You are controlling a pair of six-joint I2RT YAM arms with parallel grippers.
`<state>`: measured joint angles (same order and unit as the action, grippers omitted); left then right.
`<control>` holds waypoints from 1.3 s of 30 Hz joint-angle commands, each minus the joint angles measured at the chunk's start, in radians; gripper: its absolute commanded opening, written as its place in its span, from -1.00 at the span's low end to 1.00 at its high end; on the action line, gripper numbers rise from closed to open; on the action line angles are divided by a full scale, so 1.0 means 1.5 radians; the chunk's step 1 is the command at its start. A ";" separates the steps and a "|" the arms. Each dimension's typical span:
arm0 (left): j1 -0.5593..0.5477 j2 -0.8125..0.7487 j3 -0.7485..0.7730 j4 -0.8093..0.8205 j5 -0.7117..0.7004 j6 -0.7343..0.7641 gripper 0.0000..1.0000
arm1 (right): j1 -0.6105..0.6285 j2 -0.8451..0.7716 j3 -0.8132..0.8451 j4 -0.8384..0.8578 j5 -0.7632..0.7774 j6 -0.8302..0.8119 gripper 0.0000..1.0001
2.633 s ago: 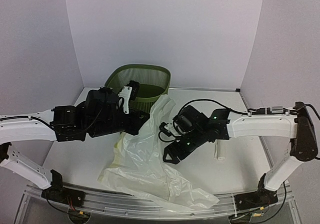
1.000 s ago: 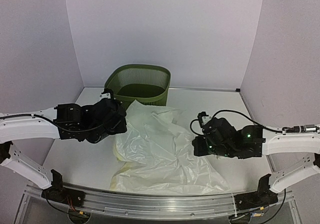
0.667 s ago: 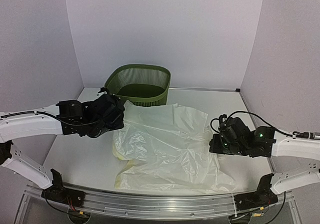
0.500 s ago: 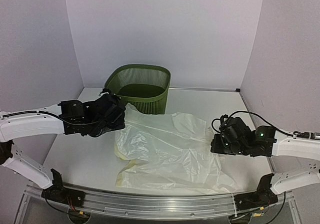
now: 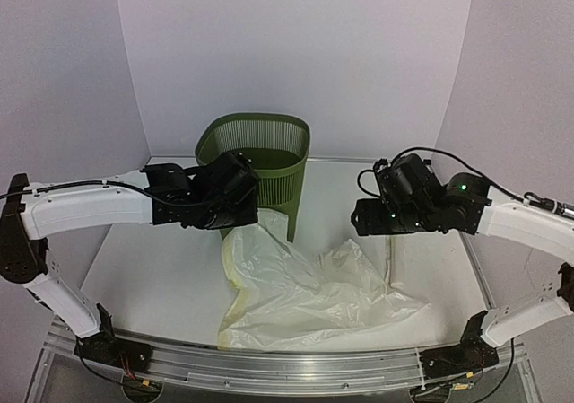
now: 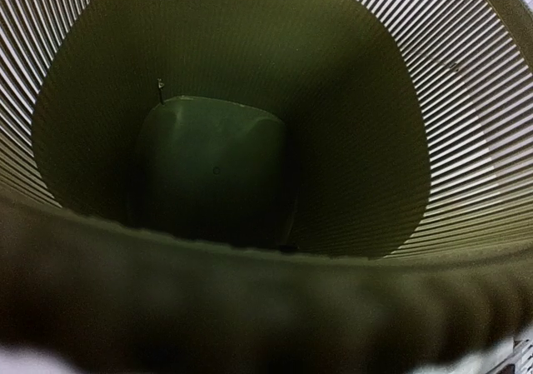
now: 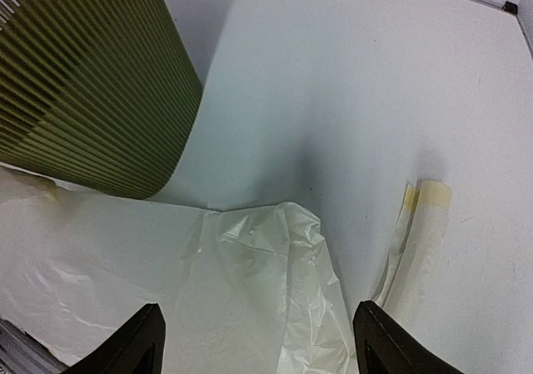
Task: Put the trash bags into the trash bin
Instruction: Unfold the trash bag at the center of the board.
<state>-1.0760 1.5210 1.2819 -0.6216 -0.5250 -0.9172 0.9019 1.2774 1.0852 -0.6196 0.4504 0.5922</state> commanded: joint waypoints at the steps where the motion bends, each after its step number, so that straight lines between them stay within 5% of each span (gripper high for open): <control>1: 0.004 0.048 0.063 -0.101 0.050 -0.056 -1.00 | -0.009 -0.012 0.096 -0.099 -0.039 -0.072 0.61; 3: 0.005 0.054 0.068 -0.097 0.065 -0.072 -1.00 | -0.009 -0.035 0.087 -0.065 -0.100 -0.104 0.55; 8: 0.004 0.053 0.060 -0.075 0.096 -0.109 -1.00 | 0.041 -0.031 0.015 0.136 -0.484 -0.221 0.42; 11: 0.005 0.047 0.051 -0.072 0.094 -0.128 -1.00 | 0.197 0.047 0.044 0.168 -0.372 -0.320 0.43; 16: 0.004 0.035 0.037 -0.067 0.097 -0.150 -1.00 | 0.303 0.217 0.121 0.217 -0.122 -0.392 0.42; 32: 0.001 -0.038 -0.033 -0.054 0.134 -0.210 -1.00 | 0.319 0.440 0.144 0.405 0.224 -0.504 0.50; 35: 0.000 -0.040 -0.033 -0.056 0.135 -0.211 -1.00 | 0.319 0.453 0.132 0.458 0.246 -0.519 0.15; 39: 0.000 -0.040 -0.035 -0.055 0.133 -0.213 -1.00 | 0.319 0.455 0.121 0.474 0.222 -0.520 -0.96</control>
<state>-1.0757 1.4578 1.2477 -0.6492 -0.3781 -1.2013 1.3811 1.9490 1.2808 -0.0089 0.7480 -0.1720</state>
